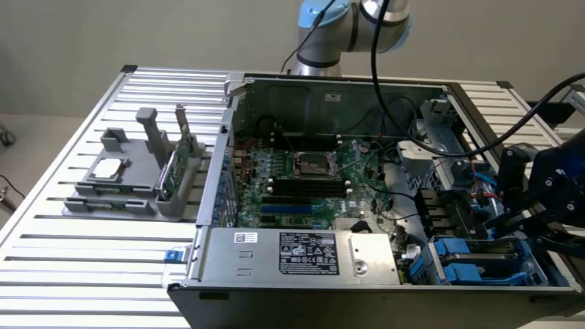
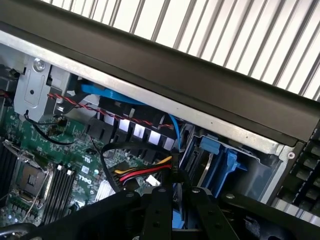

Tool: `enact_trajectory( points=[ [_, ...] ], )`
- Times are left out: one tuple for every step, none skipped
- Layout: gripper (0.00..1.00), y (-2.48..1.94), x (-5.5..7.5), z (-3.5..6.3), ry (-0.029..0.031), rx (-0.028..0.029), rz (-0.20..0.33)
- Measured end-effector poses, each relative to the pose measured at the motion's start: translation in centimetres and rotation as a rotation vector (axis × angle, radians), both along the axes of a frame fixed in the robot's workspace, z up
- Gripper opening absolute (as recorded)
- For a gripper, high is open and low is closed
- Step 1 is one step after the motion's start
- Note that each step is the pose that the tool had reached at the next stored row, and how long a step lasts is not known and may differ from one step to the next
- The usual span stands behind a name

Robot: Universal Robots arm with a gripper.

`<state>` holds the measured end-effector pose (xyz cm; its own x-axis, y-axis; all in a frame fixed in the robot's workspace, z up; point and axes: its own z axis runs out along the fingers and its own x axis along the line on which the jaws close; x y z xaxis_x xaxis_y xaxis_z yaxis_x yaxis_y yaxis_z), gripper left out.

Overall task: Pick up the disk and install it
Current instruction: 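Insert the first disk wire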

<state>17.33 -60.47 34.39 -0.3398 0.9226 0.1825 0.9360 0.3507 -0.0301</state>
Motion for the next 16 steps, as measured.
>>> enact_trajectory(
  points=[
    [0.17,0.0,-0.01,0.0,0.0014,0.0,-0.004],
    [0.17,0.0,-0.04,0.0,0.0022,-0.0002,-0.007],
    [0.17,0.0,-0.08,-0.01,0.003,-0.002,-0.009],
    [0.17,0.0,-0.13,0.0,0.0036,-0.0056,-0.011],
    [0.17,0.0,-0.17,-0.01,0.0041,-0.0094,-0.013],
    [0.17,0.0,-0.2,-0.02,0.0044,-0.0144,-0.015],
    [0.17,0.0,-0.22,-0.03,0.0046,-0.021,-0.017],
    [0.17,0.0,-0.25,-0.05,0.0048,-0.0287,-0.02],
    [0.17,0.0,-0.27,-0.05,0.0048,-0.0373,-0.023],
    [0.17,0.0,-0.28,-0.06,0.0049,-0.0454,-0.026],
    [0.17,0.0,-0.28,-0.07,0.0049,-0.0543,-0.029],
    [0.17,0.0,-0.28,-0.08,0.005,-0.0609,-0.034],
    [0.17,0.0,-0.29,-0.08,0.0051,-0.0676,-0.039],
    [0.17,0.0,-0.29,-0.09,0.0052,-0.0744,-0.043],
    [0.17,0.0,-0.29,-0.09,0.0054,-0.0813,-0.047],
    [0.17,0.0,-0.3,-0.1,0.0057,-0.0879,-0.051]
  ],
)
